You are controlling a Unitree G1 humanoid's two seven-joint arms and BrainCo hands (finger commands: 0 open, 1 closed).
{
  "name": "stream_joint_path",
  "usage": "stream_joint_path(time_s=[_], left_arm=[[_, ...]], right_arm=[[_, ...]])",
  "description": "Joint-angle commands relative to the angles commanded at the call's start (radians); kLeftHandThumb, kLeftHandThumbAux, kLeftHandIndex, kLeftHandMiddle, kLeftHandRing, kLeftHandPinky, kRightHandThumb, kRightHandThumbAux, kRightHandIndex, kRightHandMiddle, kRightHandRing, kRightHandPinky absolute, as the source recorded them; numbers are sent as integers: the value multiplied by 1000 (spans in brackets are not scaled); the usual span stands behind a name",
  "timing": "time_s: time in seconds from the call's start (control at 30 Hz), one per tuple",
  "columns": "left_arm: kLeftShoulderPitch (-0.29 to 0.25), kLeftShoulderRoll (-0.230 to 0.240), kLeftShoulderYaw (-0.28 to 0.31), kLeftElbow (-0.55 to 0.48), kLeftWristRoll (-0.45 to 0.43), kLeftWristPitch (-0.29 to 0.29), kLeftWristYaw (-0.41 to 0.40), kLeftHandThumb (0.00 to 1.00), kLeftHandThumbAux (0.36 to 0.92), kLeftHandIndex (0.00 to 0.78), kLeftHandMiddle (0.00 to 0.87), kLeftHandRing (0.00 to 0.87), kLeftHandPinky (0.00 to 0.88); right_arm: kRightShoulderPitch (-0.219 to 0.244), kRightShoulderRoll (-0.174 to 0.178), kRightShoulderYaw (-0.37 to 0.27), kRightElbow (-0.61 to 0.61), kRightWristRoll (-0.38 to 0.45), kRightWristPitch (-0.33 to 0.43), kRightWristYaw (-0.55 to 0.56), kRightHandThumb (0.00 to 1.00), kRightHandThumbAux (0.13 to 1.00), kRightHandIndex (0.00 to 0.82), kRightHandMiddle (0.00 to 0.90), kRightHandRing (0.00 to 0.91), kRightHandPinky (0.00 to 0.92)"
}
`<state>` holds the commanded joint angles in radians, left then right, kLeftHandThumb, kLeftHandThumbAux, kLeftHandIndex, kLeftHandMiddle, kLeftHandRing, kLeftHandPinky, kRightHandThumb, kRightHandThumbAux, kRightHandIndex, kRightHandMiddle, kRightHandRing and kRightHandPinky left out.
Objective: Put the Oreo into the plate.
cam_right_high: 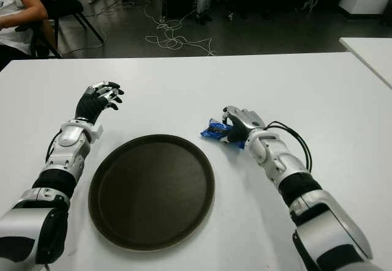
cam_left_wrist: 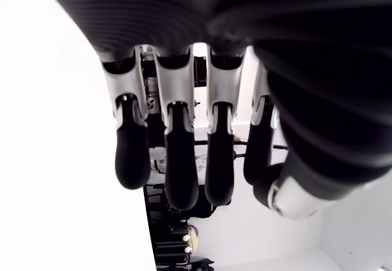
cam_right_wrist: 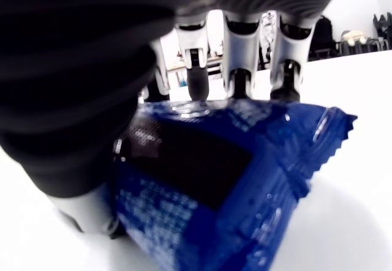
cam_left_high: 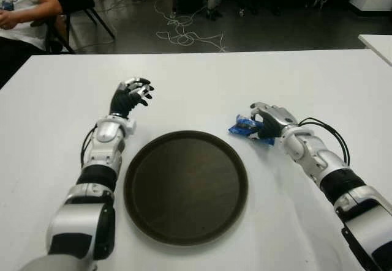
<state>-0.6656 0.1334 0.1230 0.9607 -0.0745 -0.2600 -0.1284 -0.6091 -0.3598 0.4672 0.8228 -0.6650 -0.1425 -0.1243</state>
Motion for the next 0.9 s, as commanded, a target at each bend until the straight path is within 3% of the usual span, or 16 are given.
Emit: stream_joint_path(time_s=[0.53, 0.9], left_arm=[[3, 0, 2, -5, 8, 2, 0, 834, 672, 419, 469, 521, 571], [5, 0, 3, -6, 9, -2, -1, 834, 672, 419, 469, 524, 583]], right_arm=[[11, 11, -42, 12, 20, -39, -90, 188, 772, 537, 711, 737, 736], [19, 10, -71, -14, 30, -37, -114, 174, 794, 524, 678, 704, 690]])
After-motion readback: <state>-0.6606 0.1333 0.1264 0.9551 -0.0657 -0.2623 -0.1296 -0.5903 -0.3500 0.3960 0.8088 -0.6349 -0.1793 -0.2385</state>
